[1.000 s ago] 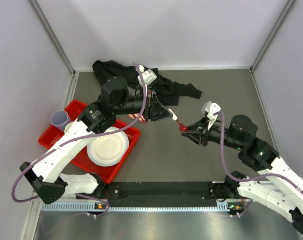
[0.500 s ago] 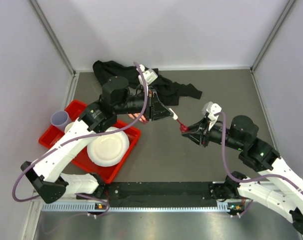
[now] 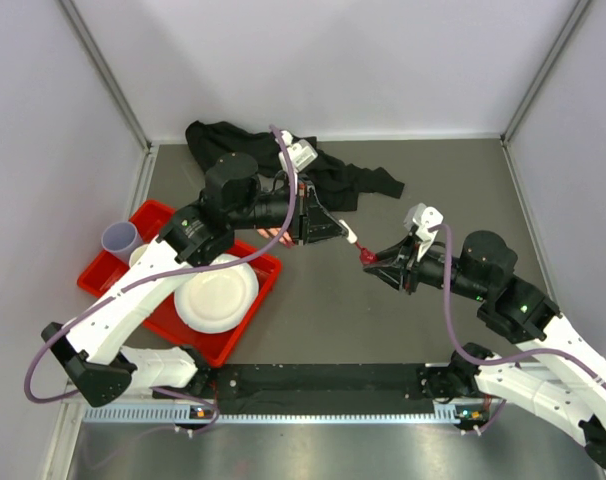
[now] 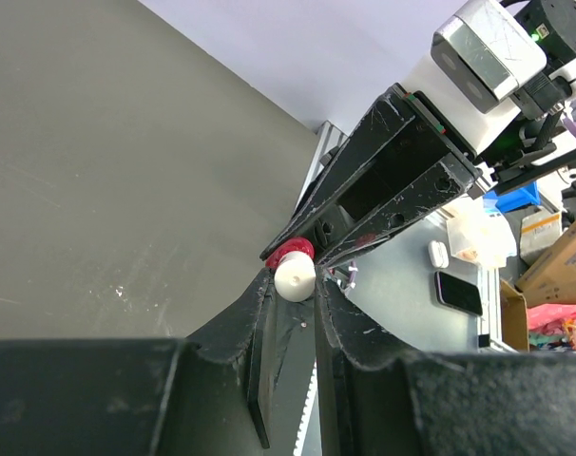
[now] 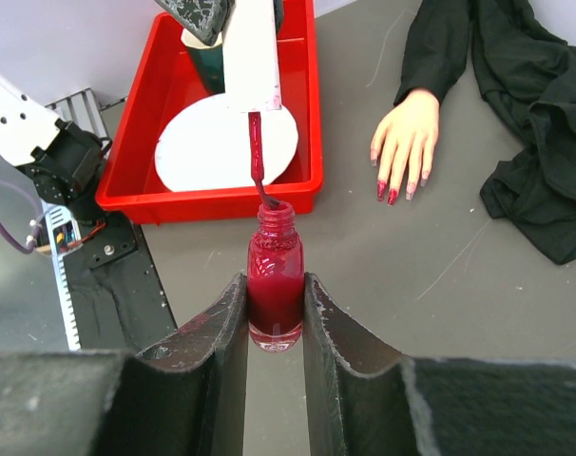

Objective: Paint the nails

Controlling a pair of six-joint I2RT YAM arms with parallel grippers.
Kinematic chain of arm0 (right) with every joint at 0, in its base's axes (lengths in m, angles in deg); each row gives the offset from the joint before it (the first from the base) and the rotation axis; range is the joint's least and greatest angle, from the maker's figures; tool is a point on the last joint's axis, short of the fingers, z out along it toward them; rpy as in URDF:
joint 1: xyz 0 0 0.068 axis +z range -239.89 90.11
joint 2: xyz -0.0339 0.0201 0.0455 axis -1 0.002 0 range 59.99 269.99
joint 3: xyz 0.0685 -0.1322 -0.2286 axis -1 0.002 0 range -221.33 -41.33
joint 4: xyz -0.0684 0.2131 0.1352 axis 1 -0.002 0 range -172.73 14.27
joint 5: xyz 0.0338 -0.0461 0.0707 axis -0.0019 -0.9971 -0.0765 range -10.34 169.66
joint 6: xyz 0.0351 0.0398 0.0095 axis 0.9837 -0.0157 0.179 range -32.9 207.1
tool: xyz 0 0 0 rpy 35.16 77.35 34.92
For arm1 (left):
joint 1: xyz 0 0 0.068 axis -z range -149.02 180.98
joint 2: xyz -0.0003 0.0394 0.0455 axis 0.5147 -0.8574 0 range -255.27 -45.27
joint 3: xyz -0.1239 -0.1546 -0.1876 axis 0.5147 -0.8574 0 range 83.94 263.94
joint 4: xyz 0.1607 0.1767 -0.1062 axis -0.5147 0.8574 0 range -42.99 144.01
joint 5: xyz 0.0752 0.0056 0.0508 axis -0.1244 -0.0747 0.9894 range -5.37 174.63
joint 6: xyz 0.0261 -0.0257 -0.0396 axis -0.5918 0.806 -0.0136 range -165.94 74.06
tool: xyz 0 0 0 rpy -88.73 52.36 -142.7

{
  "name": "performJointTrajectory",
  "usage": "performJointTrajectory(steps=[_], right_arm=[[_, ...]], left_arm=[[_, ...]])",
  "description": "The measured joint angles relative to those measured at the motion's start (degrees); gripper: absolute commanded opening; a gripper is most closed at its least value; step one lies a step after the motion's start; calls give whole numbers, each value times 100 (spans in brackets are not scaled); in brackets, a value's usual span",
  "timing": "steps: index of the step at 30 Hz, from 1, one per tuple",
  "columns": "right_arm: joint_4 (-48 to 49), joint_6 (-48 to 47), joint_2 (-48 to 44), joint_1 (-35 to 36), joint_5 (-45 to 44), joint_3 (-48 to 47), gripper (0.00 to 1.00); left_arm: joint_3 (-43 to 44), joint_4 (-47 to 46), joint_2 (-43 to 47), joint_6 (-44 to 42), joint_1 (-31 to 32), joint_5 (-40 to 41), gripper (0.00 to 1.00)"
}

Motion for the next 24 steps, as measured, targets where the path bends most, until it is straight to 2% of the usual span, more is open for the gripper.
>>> performJointTrajectory(steps=[24], right_arm=[[2, 0, -70, 0, 42, 0, 0]], left_arm=[[-2, -63, -129, 92, 26, 46, 0]])
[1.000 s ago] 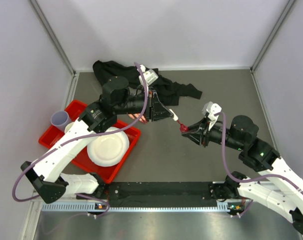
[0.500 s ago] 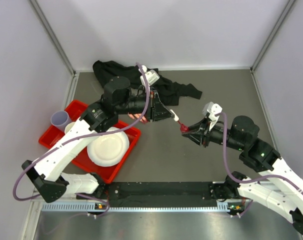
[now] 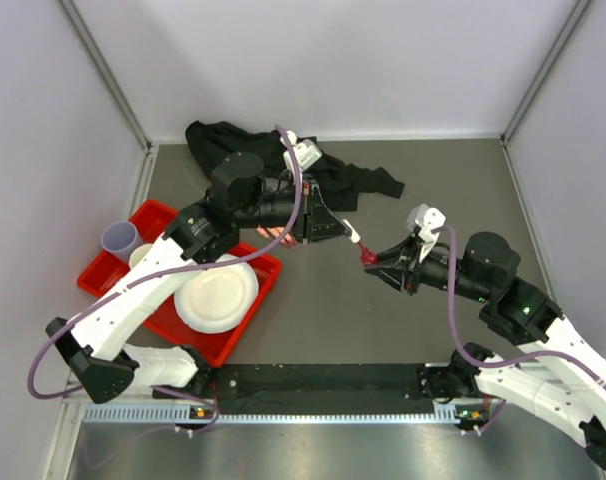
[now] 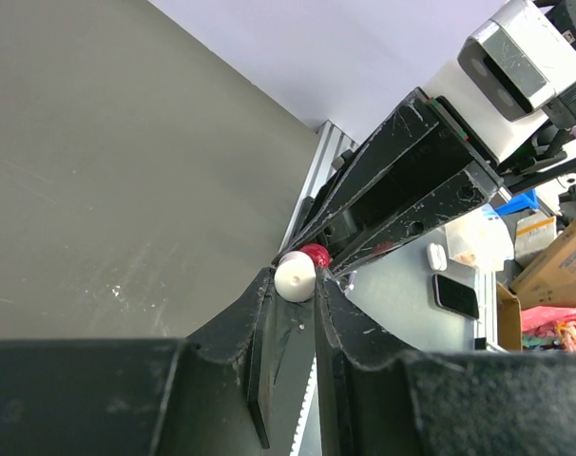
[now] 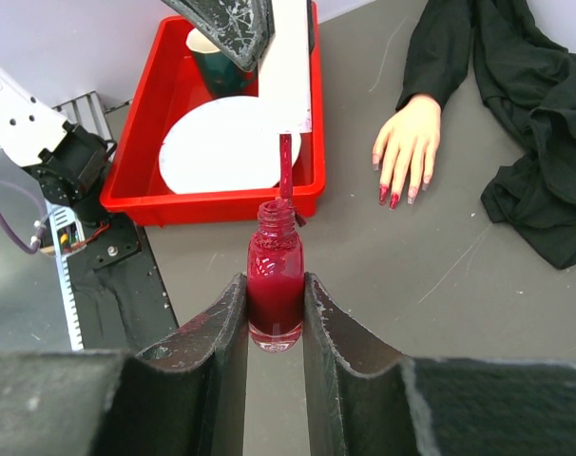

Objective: Paint the nails

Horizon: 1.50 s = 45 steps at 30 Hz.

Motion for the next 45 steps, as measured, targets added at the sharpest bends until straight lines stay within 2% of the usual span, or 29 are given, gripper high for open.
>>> performJointTrajectory(steps=[45], right_arm=[[11, 0, -7, 0, -2, 0, 0]], left_arm=[[-17, -13, -262, 11, 216, -175, 0]])
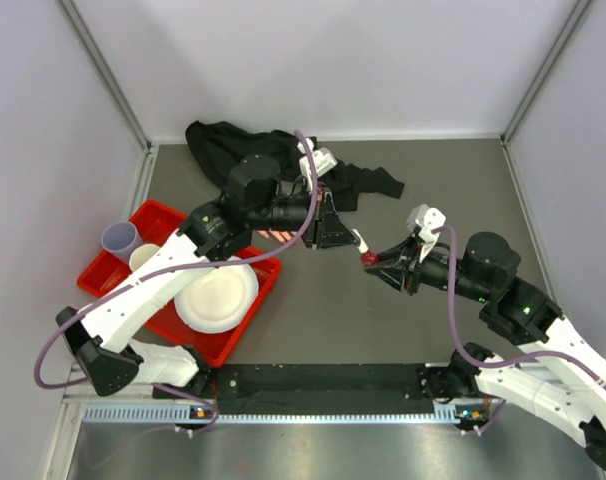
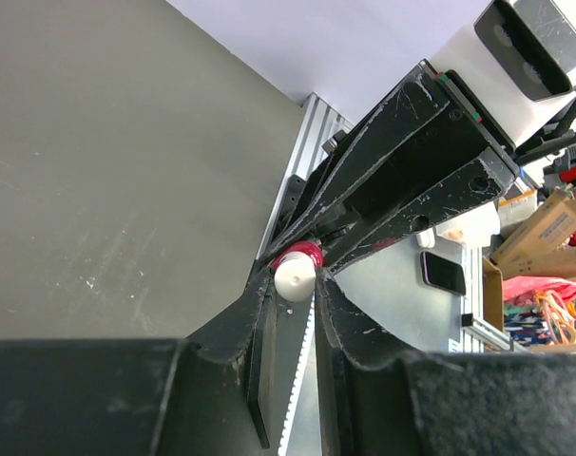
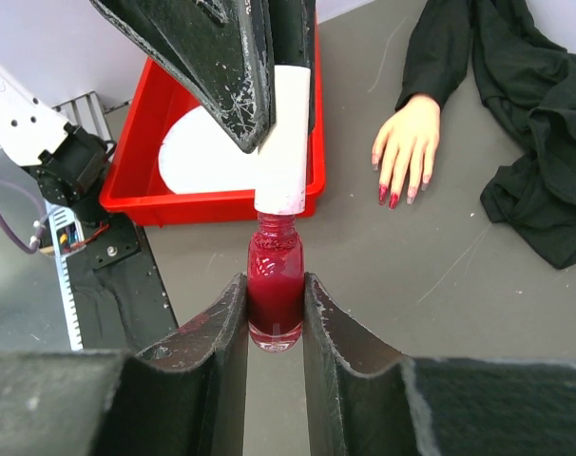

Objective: Paint the nails

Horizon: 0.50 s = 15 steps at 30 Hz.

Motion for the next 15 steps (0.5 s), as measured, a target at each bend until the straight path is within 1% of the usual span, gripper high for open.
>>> performJointTrajectory(steps=[10, 15], right_arm=[[-35, 50, -55, 0, -17, 9, 0], [-24, 221, -177, 0, -105, 63, 0]], left_arm=[[-9, -31, -63, -11, 146, 61, 0], [-70, -170, -63, -28, 197, 94, 0]])
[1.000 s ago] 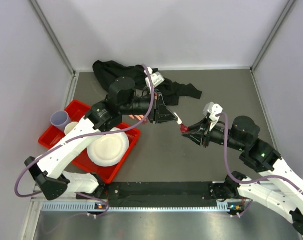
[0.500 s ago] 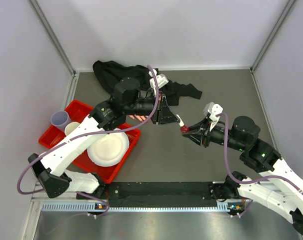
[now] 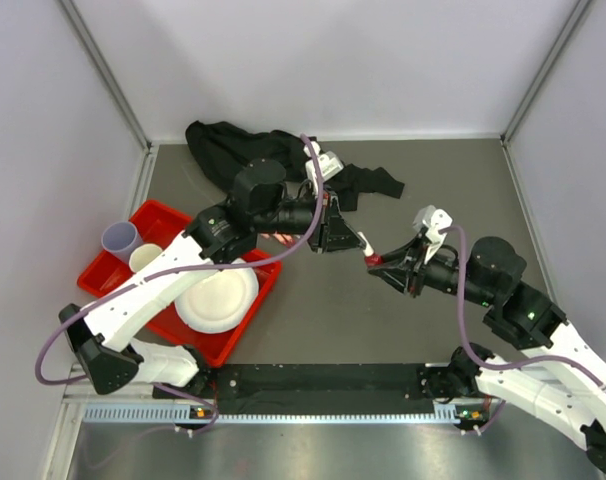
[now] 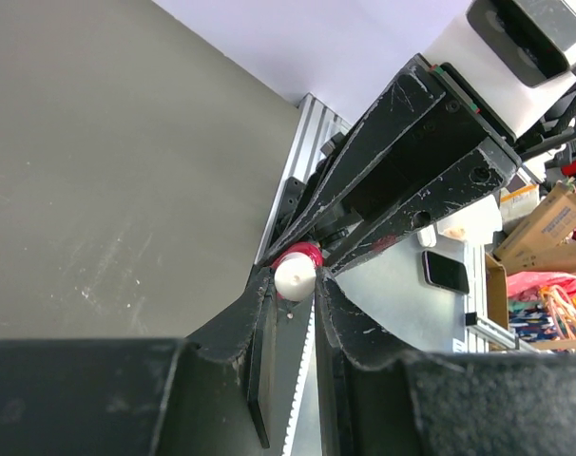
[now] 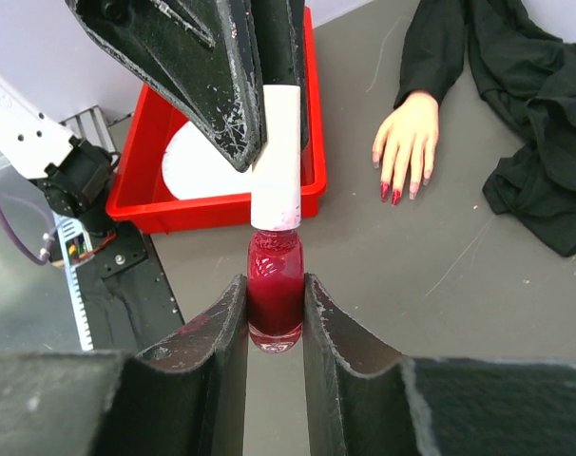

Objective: Paint the nails

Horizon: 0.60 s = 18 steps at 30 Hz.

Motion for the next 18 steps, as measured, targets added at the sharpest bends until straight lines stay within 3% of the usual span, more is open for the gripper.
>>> performJointTrajectory(steps=[8, 18], right_arm=[[39, 420, -2, 0, 37, 28, 0], [-11, 649, 81, 0, 726, -302, 0]], left_arm=[[-164, -358, 7, -173, 17, -142, 0], [-293, -798, 262, -927, 7, -1019, 0]])
